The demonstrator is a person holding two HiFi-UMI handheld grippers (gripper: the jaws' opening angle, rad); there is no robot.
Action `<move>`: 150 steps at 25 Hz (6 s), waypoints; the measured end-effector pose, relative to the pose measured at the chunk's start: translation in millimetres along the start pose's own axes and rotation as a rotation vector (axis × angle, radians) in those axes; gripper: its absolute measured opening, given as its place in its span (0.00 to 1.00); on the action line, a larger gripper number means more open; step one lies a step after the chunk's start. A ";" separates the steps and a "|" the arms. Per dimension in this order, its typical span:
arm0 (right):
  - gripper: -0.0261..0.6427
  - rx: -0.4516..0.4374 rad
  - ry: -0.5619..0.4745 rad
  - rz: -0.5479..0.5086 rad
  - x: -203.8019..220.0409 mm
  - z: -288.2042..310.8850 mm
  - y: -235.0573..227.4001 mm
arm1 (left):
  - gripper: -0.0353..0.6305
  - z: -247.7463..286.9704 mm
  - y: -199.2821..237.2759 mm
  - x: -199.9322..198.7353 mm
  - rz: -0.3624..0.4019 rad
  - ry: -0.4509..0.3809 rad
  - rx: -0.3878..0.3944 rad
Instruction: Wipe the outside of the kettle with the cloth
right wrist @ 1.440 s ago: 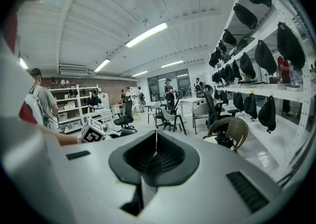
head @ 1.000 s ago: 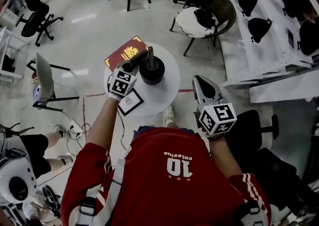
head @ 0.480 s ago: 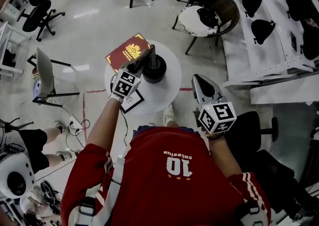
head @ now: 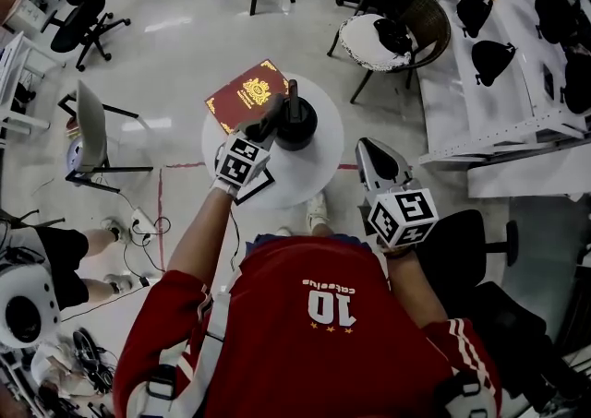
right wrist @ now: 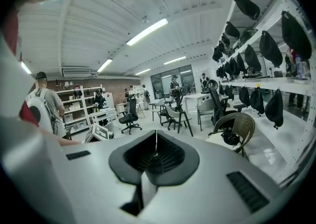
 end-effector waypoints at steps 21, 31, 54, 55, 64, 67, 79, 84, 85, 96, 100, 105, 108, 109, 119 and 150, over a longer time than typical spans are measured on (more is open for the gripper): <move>0.06 -0.019 -0.024 0.016 6.5 -17.7 17.8 | 0.12 -11.2 -57.1 20.9 0.027 0.046 0.087; 0.06 -0.012 -0.039 0.030 7.5 -29.5 13.6 | 0.12 -2.8 -83.2 18.2 0.061 0.062 0.139; 0.06 0.058 -0.137 0.090 -12.6 -40.3 -51.5 | 0.12 62.2 -87.9 -43.6 0.178 0.070 0.190; 0.06 0.060 -0.141 0.092 -13.3 -39.7 -54.6 | 0.12 64.4 -85.1 -46.8 0.180 0.067 0.185; 0.06 0.046 -0.171 0.119 -19.5 -25.9 -70.8 | 0.12 75.2 -56.1 -75.7 0.172 0.053 0.150; 0.06 0.039 -0.178 0.122 -22.5 -21.9 -71.7 | 0.12 75.7 -49.0 -85.0 0.184 0.047 0.134; 0.06 0.032 -0.146 0.057 -30.0 -8.6 -55.4 | 0.12 41.2 -32.2 -121.0 0.197 -0.084 0.080; 0.06 0.033 -0.120 0.044 -28.9 -5.4 -41.5 | 0.12 -2.2 -17.3 -115.0 0.172 -0.145 0.025; 0.06 0.031 -0.115 0.043 -28.8 -4.8 -37.7 | 0.12 -12.3 -12.2 -112.0 0.164 -0.154 0.011; 0.06 0.008 -0.045 0.019 -14.9 11.6 0.4 | 0.12 -85.4 54.1 -47.4 0.107 -0.126 -0.138; 0.06 -0.010 -0.019 0.011 -9.7 19.4 8.5 | 0.12 -78.6 67.4 -26.3 0.079 -0.091 -0.134; 0.06 -0.013 0.000 0.002 -6.5 23.9 10.2 | 0.12 -53.3 73.2 -9.3 0.099 -0.020 -0.121; 0.06 -0.008 0.015 0.007 -3.0 24.8 8.1 | 0.12 -30.9 76.5 -0.6 0.124 0.037 -0.112; 0.06 -0.004 0.020 0.009 -1.7 24.5 7.0 | 0.12 -23.3 76.9 0.7 0.137 0.052 -0.106; 0.06 0.038 0.057 0.040 11.7 20.3 -12.4 | 0.12 44.7 71.5 2.3 0.238 0.134 -0.044; 0.06 0.031 0.034 0.020 18.1 -18.5 36.5 | 0.12 11.4 18.6 36.5 -0.007 0.020 0.101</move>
Point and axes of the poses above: the fingertips, and each gripper's own axes: z forward along the fingers, y to its left, x out of its underside, the point moved 7 cm from there along -z, backward along the fingers, and after that the axes turned 5 degrees about x, right-handed, at the moved point
